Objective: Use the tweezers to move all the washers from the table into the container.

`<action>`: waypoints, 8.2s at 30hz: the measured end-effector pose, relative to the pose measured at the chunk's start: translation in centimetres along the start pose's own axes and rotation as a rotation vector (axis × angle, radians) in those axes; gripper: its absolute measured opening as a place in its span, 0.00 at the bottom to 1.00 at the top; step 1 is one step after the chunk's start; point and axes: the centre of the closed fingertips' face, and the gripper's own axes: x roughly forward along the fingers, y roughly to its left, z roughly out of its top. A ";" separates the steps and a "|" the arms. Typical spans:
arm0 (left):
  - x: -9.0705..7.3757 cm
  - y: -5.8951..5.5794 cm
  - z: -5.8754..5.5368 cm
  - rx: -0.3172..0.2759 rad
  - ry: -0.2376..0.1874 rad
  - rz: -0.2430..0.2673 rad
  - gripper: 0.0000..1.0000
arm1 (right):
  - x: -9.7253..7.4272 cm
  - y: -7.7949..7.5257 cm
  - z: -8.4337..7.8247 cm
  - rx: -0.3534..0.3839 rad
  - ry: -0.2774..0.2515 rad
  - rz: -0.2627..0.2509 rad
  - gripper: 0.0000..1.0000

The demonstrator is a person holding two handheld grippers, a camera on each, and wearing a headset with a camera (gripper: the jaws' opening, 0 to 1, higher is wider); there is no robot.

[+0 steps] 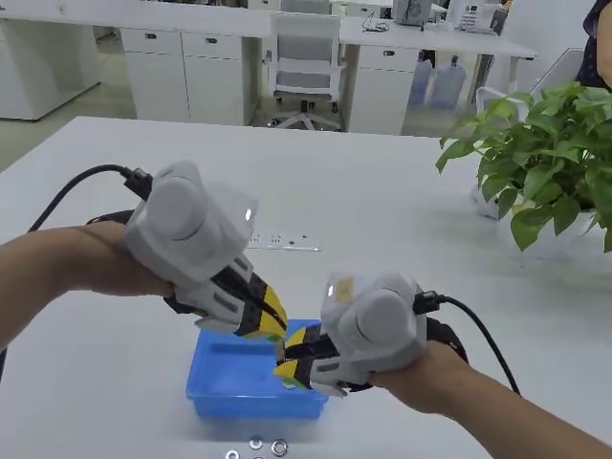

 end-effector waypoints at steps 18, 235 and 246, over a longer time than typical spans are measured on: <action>0.2 -2.8 -0.7 -0.001 0.011 -0.014 0.06 | 0.5 3.0 -0.2 0.001 -0.009 0.018 0.12; 3.0 2.4 -4.7 -0.082 0.050 -0.046 0.06 | 5.1 -1.6 -2.8 0.079 0.027 0.105 0.10; 3.6 2.4 -5.4 -0.093 0.052 -0.047 0.06 | 5.7 -1.5 -3.4 0.082 0.043 0.119 0.10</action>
